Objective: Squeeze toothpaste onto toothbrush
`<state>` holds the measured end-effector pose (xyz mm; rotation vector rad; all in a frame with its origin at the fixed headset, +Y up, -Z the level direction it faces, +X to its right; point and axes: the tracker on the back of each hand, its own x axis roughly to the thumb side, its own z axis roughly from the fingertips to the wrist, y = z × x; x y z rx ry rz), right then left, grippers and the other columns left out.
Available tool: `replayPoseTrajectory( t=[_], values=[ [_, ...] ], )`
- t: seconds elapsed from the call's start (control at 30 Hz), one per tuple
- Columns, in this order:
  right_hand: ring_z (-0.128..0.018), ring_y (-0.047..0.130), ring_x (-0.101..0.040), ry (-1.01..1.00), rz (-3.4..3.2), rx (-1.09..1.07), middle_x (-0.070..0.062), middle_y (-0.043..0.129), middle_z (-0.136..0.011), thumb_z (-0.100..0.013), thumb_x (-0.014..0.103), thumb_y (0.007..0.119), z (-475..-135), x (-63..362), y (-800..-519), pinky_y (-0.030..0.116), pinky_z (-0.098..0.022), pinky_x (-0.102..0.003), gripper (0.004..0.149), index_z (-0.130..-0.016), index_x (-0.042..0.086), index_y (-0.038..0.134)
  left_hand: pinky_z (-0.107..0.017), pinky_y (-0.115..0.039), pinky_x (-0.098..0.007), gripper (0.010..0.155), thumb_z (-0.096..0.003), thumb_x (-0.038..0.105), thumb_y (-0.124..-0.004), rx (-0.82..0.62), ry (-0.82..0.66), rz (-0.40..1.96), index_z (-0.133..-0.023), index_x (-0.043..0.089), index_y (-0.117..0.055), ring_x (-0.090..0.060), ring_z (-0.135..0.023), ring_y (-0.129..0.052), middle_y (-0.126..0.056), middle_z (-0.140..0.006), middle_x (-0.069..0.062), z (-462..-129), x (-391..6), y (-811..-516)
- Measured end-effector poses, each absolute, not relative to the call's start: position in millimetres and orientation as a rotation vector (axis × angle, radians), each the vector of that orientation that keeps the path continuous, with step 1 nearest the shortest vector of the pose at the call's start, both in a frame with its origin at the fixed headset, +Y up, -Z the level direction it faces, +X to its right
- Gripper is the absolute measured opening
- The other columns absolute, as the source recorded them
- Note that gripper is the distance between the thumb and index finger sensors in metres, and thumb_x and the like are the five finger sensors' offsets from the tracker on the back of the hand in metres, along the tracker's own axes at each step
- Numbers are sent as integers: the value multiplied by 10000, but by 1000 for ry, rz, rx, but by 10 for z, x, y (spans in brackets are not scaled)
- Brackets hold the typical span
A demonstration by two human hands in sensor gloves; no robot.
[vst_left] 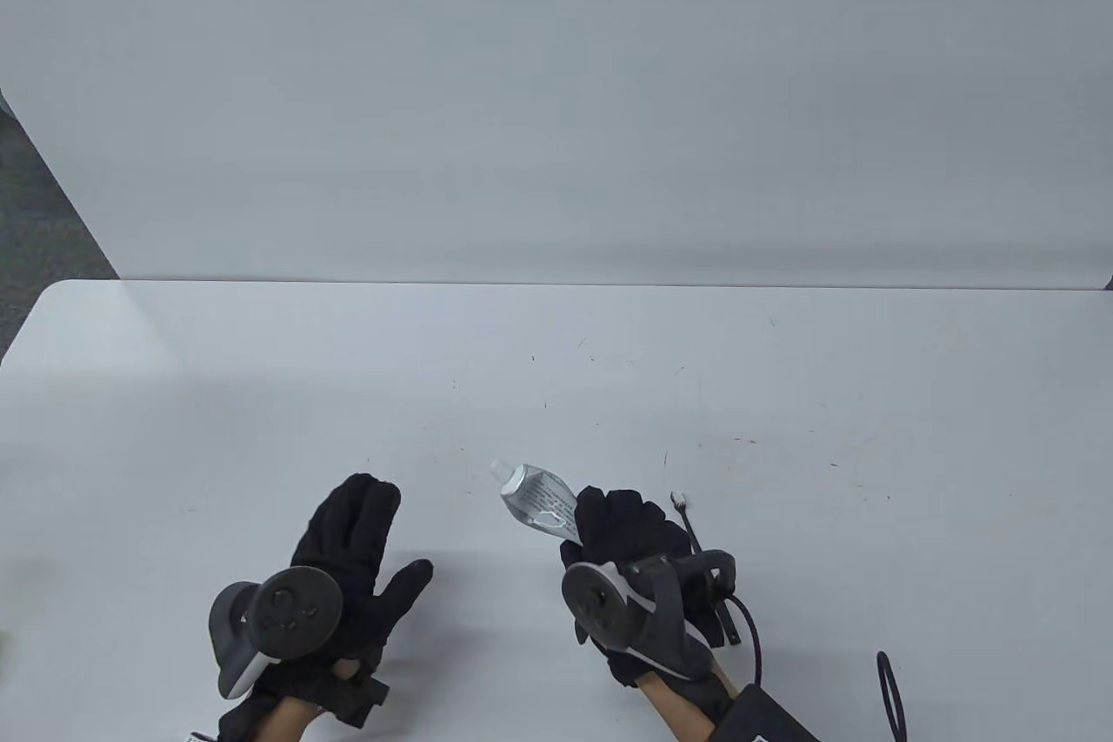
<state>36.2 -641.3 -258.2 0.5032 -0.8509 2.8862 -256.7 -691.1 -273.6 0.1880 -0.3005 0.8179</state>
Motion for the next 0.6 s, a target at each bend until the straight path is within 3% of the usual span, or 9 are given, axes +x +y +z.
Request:
replayPoseTrajectory(
  t=[0.1,0.2,0.6],
  values=[
    [-376,1022,-348,-961,2865,645,-104,887,-657,-389,404,877,-2407,374,-6489,903,-165,-413,480,-764,136,745,-720,-569,-658,693,-462,500,-797,64,-328,1214,-1061,242,-562,-457,-1019,-628,-549,-1130,-156,-2736,-2506,-6964],
    [-376,1024,-344,-1006,2866,738,-100,888,-658,-389,408,877,-2280,358,-6597,905,-166,-412,479,-763,140,746,-693,-598,-650,643,-478,432,-819,-9,-356,1393,-1049,235,-599,-452,-980,-682,-592,-1113,-160,-2720,-2421,-7004],
    [-371,1025,-346,-925,2894,805,-104,894,-656,-385,404,881,-2160,339,-6752,904,-164,-416,480,-763,136,754,-638,-660,-622,579,-465,389,-835,-39,-445,1279,-1007,233,-707,-405,-827,-822,-761,-995,-135,-2701,-2237,-7028]
  ],
)
